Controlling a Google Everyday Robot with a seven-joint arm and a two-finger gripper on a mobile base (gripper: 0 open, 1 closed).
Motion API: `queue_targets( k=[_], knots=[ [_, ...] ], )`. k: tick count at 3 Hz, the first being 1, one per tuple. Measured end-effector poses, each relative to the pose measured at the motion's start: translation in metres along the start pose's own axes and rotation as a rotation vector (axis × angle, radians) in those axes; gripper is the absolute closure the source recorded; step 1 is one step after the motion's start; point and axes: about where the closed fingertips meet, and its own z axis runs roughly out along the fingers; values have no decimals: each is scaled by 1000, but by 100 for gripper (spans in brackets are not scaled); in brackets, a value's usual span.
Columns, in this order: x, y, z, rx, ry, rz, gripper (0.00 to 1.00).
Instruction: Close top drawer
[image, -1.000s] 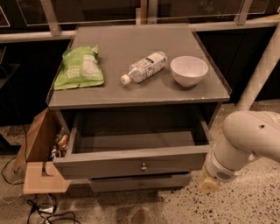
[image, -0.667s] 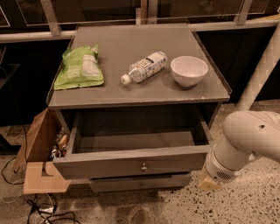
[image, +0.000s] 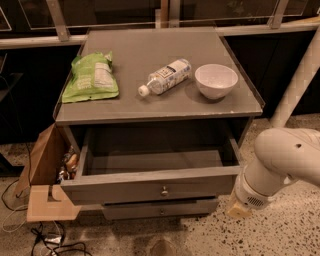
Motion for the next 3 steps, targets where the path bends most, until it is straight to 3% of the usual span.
queue_targets(
  k=[1, 3],
  knots=[
    [8, -9, 17, 8, 1, 33, 100],
    [-1, -50, 33, 53, -12, 54, 100]
  ],
)
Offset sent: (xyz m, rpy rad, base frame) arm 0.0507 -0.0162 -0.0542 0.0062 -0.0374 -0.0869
